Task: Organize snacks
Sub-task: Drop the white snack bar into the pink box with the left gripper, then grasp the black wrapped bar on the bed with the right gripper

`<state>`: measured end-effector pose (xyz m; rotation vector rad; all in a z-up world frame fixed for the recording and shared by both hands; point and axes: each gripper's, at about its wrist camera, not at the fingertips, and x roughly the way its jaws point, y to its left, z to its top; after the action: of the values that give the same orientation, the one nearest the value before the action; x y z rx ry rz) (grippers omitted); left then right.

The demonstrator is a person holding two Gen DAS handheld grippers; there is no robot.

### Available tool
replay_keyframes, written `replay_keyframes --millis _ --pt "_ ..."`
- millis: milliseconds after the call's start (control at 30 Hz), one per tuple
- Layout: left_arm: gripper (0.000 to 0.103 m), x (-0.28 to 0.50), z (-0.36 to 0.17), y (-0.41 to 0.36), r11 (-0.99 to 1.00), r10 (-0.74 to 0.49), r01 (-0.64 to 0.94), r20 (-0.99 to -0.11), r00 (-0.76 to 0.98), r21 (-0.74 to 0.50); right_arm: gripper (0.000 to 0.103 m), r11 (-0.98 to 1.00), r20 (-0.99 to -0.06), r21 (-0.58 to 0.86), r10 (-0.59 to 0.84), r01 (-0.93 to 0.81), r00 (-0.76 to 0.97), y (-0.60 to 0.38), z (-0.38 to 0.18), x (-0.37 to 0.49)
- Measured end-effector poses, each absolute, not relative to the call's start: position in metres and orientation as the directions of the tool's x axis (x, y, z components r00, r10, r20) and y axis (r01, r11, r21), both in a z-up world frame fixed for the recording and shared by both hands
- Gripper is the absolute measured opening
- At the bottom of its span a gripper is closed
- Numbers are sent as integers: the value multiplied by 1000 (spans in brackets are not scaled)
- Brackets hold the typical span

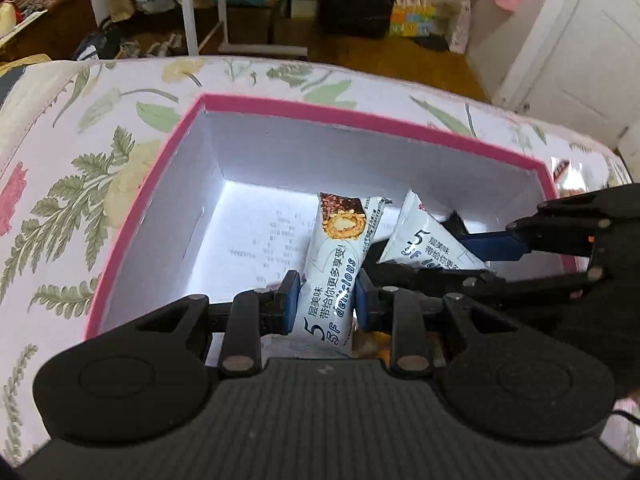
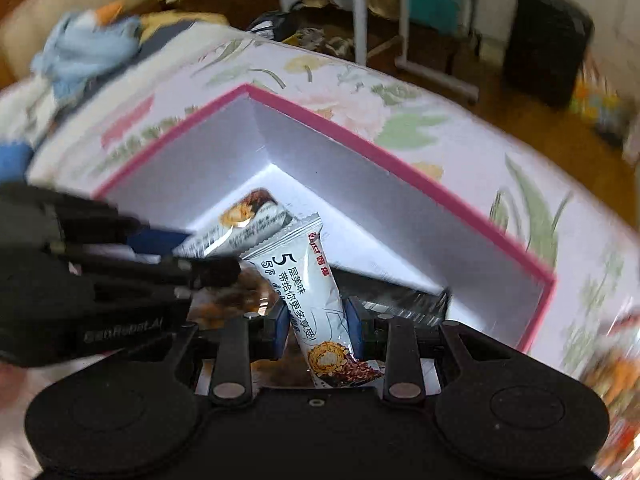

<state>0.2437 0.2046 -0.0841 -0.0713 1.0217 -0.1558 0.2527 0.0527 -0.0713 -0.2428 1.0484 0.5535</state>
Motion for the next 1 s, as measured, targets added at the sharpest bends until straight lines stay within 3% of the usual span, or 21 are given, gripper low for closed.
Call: replay_keyframes --millis 67,133,300,767,1000 --pt "29 249 -87 206 981 -192 81 -839 510 -176 37 819 -863 -4 287 -574 416 56 -73 252" --pt "37 250 -86 203 977 -208 73 -834 512 -198 46 814 -864 -1 291 -580 410 53 -74 254" --pt "49 228 -63 189 979 -200 137 -797 569 -148 48 823 -832 -16 304 -568 464 33 -53 239" --pt "53 142 21 129 914 -319 394 -777 542 -100 52 859 -787 198 427 -473 446 -122 58 124" --pt "53 117 30 67 848 -411 512 -784 465 -141 54 915 -826 240 369 -325 427 -198 51 91"
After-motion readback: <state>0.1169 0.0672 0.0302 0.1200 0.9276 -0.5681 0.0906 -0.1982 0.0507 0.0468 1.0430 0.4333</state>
